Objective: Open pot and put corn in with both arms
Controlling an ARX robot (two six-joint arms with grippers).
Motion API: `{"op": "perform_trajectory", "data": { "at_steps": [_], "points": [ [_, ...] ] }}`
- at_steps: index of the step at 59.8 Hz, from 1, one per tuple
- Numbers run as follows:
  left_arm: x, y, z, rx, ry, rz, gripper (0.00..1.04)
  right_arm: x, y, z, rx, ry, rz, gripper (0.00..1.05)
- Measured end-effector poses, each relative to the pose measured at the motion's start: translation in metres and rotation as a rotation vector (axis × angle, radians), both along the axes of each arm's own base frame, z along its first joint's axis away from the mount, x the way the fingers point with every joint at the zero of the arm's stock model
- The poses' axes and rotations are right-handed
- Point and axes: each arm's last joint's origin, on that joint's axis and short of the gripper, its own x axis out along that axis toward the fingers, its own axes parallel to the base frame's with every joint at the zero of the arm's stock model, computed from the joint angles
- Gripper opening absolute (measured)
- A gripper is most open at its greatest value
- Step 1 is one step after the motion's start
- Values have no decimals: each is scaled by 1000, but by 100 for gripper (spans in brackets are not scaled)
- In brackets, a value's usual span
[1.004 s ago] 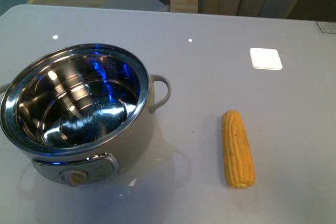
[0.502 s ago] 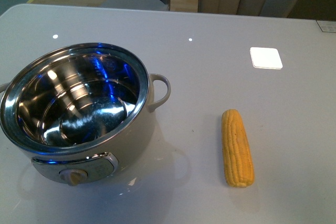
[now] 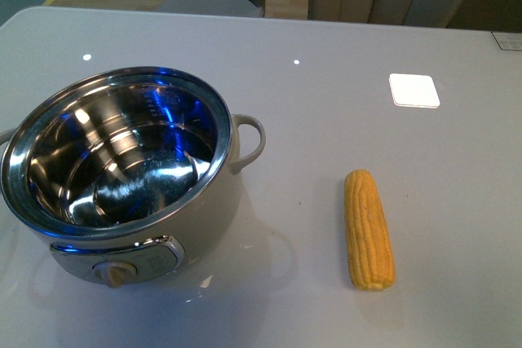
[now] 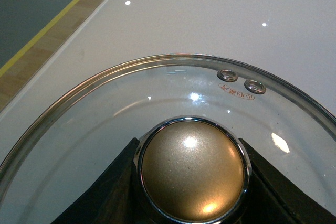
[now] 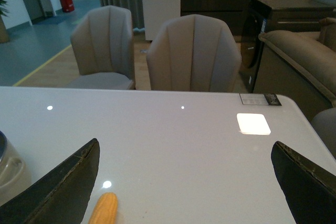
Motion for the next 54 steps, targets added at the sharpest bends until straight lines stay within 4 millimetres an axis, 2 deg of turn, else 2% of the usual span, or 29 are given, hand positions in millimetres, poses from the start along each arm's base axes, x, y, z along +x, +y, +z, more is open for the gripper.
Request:
{"op": "perform_trajectory", "data": {
  "at_steps": [4,14,24,41,45,54],
  "points": [
    [14,4,-6,12,-13,-12,45,0,0,0,0,1,1,96],
    [25,7,-11,21,-23,-19,45,0,0,0,0,1,2,96],
    [26,5,-21,9,-5,-17,45,0,0,0,0,1,1,96],
    [24,3,-25,2,-7,-13,45,0,0,0,0,1,1,96],
    [21,2,-25,4,-5,-14,52,0,0,0,0,1,1,96],
    [14,-3,-24,15,9,-7,77,0,0,0,0,1,1,96]
  ]
}}
